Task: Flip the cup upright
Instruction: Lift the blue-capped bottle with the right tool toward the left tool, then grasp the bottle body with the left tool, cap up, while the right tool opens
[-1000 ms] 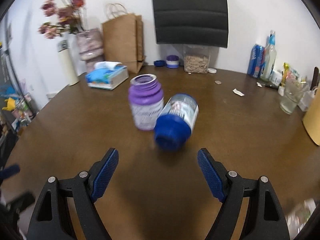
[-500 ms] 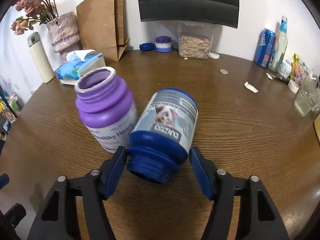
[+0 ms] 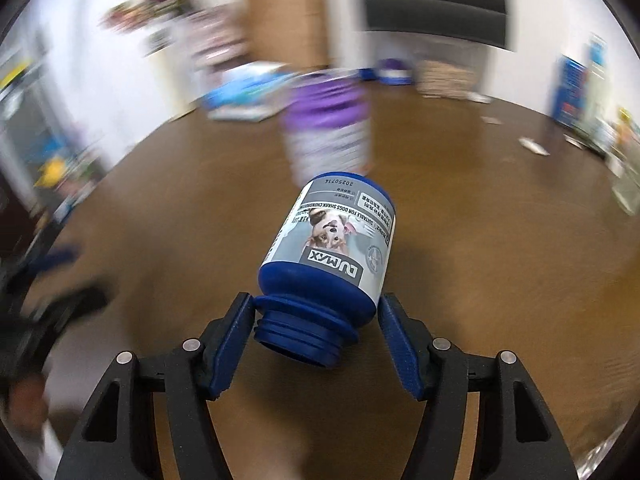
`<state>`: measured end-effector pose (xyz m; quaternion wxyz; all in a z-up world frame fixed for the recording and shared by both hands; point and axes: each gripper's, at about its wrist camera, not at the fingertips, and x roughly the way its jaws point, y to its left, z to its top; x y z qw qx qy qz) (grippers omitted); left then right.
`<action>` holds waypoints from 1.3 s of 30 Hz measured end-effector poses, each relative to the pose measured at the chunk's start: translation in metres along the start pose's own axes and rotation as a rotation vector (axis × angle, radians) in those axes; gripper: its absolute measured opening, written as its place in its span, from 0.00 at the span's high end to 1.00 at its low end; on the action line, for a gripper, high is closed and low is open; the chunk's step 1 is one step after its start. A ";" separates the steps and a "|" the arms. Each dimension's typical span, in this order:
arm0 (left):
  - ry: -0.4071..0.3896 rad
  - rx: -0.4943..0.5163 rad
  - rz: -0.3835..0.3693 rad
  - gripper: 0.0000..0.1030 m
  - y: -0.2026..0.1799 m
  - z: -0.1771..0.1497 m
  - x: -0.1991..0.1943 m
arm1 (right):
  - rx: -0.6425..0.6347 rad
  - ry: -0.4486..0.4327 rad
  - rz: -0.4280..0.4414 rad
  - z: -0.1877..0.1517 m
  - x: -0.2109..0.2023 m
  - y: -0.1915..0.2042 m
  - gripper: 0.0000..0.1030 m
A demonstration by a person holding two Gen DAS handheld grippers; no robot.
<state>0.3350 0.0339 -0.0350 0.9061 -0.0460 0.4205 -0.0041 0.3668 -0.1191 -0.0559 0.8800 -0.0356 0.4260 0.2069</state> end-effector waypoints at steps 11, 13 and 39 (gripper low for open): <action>0.011 0.091 -0.150 0.37 -0.029 -0.024 -0.010 | -0.353 0.061 0.275 -0.079 -0.038 0.096 0.33; 0.034 0.101 -0.152 0.53 -0.034 -0.025 -0.002 | -0.370 0.058 0.294 -0.087 -0.042 0.096 0.33; 0.242 0.601 -0.236 0.39 -0.100 -0.067 -0.021 | -0.001 -0.100 0.124 -0.116 -0.096 0.005 0.33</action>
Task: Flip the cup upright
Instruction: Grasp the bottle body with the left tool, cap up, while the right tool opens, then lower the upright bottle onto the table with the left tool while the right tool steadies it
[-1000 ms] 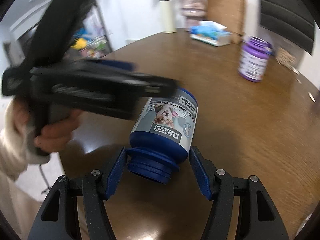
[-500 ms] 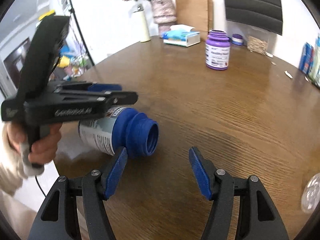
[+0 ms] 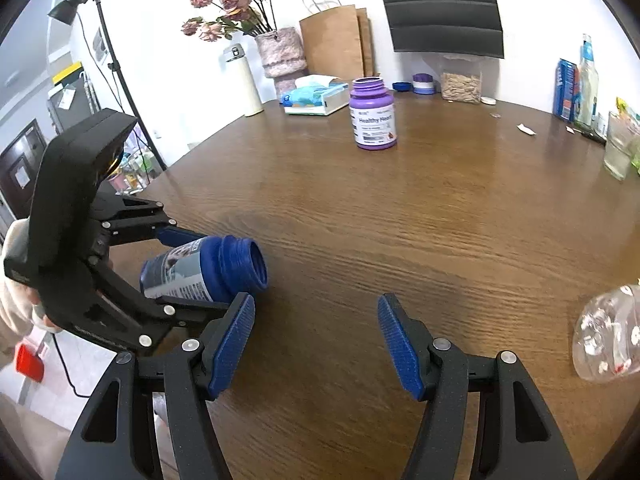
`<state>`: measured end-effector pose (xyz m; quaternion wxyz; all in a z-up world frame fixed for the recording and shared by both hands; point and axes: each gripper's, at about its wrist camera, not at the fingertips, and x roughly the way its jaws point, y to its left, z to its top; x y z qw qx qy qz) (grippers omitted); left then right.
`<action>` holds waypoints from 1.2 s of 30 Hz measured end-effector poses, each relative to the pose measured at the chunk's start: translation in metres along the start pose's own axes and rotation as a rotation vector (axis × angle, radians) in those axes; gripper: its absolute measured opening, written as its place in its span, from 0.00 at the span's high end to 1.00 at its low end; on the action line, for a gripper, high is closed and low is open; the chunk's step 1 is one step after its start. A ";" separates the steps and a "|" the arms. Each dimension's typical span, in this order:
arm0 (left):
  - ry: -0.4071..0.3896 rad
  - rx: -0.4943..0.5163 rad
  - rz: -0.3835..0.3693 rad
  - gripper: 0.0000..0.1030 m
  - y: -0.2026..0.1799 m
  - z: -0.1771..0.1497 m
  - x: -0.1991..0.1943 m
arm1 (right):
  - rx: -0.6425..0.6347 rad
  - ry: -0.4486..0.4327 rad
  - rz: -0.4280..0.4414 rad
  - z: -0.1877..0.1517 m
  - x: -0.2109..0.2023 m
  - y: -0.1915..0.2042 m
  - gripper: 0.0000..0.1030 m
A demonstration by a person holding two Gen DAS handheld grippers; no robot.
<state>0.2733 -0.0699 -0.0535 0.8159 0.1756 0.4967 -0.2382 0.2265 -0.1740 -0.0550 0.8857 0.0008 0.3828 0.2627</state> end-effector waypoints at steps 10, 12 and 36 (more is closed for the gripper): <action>-0.289 -0.208 0.153 0.39 0.055 0.035 -0.043 | 0.014 -0.048 -0.012 0.045 -0.001 -0.010 0.31; -0.401 -0.245 0.184 0.39 0.072 0.051 -0.058 | 0.020 -0.099 0.022 0.077 -0.007 -0.012 0.21; -0.803 -0.348 0.192 0.45 0.203 0.120 -0.025 | -0.365 -0.104 0.113 0.294 0.153 0.046 0.37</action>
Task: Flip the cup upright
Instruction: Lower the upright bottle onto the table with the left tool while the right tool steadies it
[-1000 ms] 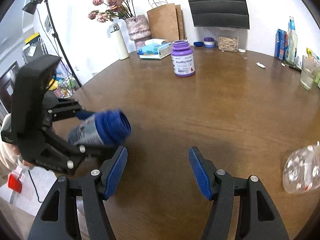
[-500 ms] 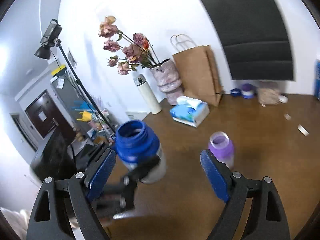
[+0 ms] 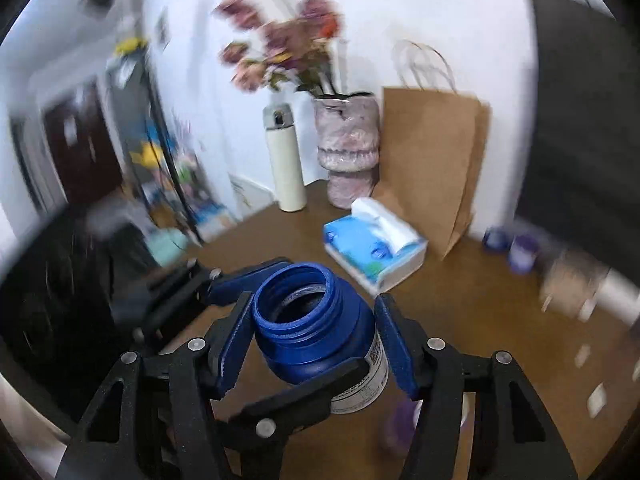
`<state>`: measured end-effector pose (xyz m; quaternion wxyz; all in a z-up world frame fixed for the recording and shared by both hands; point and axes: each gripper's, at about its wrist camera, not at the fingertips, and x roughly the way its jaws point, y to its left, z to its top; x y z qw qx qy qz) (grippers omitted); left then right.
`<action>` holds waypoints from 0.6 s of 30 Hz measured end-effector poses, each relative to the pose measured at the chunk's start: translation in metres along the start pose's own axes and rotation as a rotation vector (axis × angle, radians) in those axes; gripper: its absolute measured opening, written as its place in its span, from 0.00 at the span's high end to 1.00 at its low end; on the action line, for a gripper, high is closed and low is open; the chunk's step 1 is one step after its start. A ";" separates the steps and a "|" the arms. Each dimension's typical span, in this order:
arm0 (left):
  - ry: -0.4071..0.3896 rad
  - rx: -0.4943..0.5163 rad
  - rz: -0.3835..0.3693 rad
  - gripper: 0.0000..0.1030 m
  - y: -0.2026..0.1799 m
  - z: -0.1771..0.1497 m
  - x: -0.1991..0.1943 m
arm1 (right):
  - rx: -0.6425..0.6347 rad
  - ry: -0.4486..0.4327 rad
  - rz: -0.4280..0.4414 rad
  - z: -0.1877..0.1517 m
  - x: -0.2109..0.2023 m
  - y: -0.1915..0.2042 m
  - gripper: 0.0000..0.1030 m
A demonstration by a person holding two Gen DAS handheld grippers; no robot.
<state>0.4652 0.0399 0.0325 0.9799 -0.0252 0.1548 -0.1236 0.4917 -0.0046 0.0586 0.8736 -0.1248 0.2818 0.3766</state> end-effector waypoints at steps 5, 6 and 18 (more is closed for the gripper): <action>0.012 -0.013 0.053 0.45 0.009 -0.017 0.021 | -0.160 -0.083 -0.052 -0.011 0.025 0.006 0.45; 0.018 -0.017 0.061 0.45 0.011 -0.018 0.025 | -0.177 -0.095 -0.047 -0.012 0.030 0.003 0.45; 0.186 -0.046 -0.039 0.51 -0.029 -0.041 0.068 | -0.073 -0.009 -0.204 -0.054 0.020 -0.036 0.44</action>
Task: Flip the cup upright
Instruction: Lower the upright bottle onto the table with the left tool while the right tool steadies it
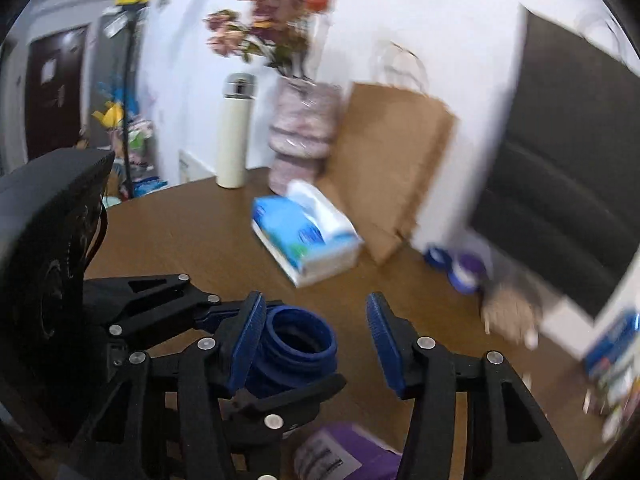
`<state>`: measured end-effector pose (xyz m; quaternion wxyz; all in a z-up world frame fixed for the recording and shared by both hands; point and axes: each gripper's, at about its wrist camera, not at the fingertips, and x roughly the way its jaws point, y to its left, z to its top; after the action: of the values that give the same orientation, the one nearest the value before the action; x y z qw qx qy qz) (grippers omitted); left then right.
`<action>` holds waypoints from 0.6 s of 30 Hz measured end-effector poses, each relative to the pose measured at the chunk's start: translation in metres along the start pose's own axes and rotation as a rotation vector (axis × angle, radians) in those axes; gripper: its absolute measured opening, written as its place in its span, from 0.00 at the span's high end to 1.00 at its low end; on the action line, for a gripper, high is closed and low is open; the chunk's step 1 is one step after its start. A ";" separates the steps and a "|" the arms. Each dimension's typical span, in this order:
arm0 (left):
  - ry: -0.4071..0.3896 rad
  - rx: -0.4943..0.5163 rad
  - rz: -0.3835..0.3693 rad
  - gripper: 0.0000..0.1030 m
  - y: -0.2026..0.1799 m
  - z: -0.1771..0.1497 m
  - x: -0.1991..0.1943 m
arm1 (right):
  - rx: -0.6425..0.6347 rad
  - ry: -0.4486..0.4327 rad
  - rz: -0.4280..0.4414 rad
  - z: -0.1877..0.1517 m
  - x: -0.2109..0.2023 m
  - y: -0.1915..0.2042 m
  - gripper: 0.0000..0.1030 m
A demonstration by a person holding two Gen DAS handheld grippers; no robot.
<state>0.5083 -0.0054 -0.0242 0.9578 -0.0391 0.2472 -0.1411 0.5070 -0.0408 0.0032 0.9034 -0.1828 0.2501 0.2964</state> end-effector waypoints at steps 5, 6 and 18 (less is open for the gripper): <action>0.043 0.091 0.004 0.51 -0.040 -0.011 0.011 | 0.187 0.046 0.079 -0.042 -0.013 -0.036 0.46; 0.052 0.105 0.008 0.51 -0.046 -0.011 0.011 | 0.211 0.045 0.093 -0.046 -0.016 -0.040 0.46; 0.061 0.087 0.055 0.50 -0.058 -0.024 -0.017 | 0.300 0.129 0.173 -0.061 -0.031 -0.029 0.41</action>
<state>0.4681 -0.0561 -0.0294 0.9542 0.0138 0.2707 -0.1267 0.4825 -0.1055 -0.0232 0.8738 -0.0426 0.3638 0.3199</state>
